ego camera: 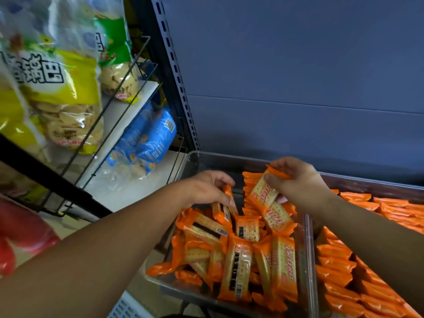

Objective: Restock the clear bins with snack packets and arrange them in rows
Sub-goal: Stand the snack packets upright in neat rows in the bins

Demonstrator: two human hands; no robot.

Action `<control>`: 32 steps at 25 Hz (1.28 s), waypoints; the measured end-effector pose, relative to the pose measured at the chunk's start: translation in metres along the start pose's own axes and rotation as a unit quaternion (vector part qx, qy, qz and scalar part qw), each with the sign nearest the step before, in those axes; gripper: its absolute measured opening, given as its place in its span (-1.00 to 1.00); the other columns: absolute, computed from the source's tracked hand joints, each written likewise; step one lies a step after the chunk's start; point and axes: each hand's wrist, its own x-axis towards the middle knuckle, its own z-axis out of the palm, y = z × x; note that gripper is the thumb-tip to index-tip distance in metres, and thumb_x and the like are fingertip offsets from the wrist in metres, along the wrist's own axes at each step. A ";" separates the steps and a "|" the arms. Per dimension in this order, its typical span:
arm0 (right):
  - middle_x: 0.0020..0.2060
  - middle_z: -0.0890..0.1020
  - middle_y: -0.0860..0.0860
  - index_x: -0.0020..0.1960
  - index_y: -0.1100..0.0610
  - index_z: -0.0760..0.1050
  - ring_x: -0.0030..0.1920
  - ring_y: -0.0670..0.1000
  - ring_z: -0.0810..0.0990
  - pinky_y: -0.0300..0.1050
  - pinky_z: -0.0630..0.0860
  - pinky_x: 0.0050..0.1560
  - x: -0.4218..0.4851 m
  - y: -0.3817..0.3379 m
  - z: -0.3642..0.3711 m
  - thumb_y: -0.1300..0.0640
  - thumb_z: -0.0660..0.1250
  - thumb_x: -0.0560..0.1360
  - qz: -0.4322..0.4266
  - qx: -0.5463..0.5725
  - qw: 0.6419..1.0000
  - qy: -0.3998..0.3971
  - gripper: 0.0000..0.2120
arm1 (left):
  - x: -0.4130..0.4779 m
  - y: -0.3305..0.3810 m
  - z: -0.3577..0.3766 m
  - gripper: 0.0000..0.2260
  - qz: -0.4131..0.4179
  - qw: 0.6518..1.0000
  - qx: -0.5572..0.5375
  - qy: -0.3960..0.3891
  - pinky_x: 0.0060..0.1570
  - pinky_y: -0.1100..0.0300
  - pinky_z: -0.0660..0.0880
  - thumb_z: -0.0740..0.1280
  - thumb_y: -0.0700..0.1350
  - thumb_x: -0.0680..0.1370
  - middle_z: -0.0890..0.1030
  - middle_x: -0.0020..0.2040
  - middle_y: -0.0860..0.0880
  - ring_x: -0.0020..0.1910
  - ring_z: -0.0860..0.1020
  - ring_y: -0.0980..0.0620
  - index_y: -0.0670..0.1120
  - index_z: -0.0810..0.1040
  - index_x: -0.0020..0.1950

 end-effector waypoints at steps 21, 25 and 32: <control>-0.02 0.73 0.12 0.12 0.08 0.65 -0.04 0.08 0.74 0.02 0.72 -0.03 -0.072 -0.068 -0.016 0.10 0.53 0.51 0.026 0.107 0.994 0.010 -0.79 | -0.144 0.044 0.052 -0.65 0.013 0.999 -0.047 -0.020 -0.09 0.18 0.64 0.68 -0.08 0.37 0.74 0.03 -0.08 -0.13 0.68 0.09 0.01 0.69 0.10; -0.11 0.75 0.13 0.00 0.07 0.66 -0.10 0.15 0.75 0.09 0.73 -0.03 -0.056 -0.058 -0.016 -0.04 0.47 0.57 0.011 0.044 0.999 0.011 -0.83 | -0.144 0.036 0.040 -0.85 0.027 0.996 -0.082 0.029 -0.09 0.23 0.59 0.60 -0.15 0.47 0.74 -0.13 0.04 -0.15 0.67 0.14 -0.06 0.74 0.01; -0.02 0.75 0.19 0.15 0.19 0.62 -0.08 0.10 0.78 0.05 0.71 0.04 -0.031 -0.040 -0.017 0.29 0.44 0.58 0.086 0.148 0.982 -0.082 -0.84 | -0.134 0.024 0.008 -0.57 0.056 0.960 -0.237 0.139 0.10 0.02 0.68 0.59 -0.34 0.42 0.74 0.09 -0.10 0.03 0.74 -0.06 -0.04 0.66 0.23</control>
